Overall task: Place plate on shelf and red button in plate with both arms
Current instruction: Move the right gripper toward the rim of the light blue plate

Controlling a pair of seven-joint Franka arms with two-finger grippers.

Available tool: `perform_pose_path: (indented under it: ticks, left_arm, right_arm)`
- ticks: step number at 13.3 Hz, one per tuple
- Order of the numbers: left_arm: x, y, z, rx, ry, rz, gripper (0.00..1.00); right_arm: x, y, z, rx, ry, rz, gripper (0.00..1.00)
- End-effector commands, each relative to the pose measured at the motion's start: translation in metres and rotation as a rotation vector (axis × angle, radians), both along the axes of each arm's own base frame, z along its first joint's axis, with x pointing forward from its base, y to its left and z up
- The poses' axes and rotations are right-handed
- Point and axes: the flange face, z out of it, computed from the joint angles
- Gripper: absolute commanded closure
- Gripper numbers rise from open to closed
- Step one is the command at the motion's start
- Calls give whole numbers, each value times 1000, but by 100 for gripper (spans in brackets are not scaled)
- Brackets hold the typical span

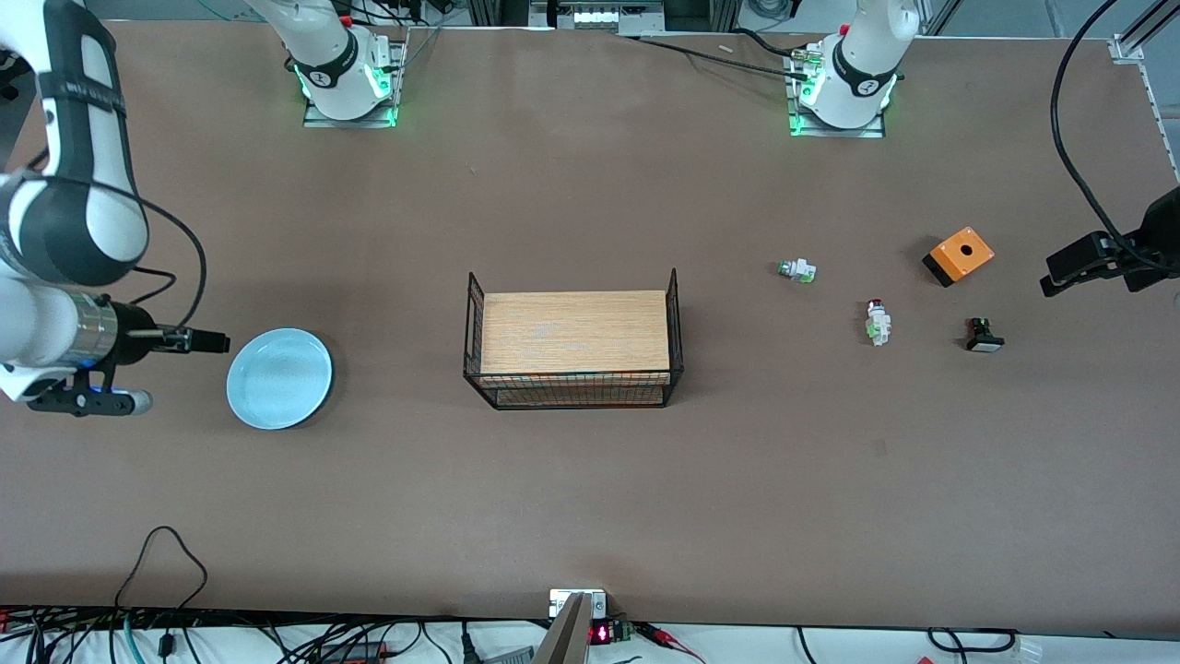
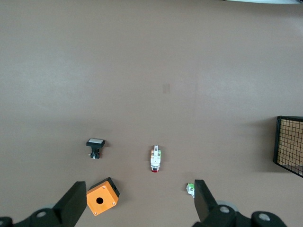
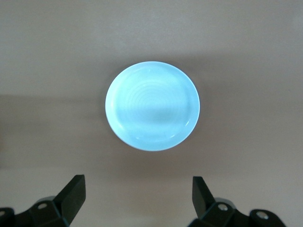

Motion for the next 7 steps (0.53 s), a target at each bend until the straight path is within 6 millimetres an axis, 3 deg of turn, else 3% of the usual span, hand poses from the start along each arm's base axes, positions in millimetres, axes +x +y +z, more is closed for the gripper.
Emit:
perform_pose_path:
  ticks: [1,3,7]
  left_arm:
    - [-2,-5,-5,11,38,-16,0]
    - [-1,-1,-25,6,110,-10,0]
    - [18,-10,-87,-1,232,-24,0]
  right_arm:
    - [8,-18,-31,17,23,-17,0]
    - [8,-24,-49,17,48,-35,0]
    - [23,-44,-102,23,-6,-13,0]
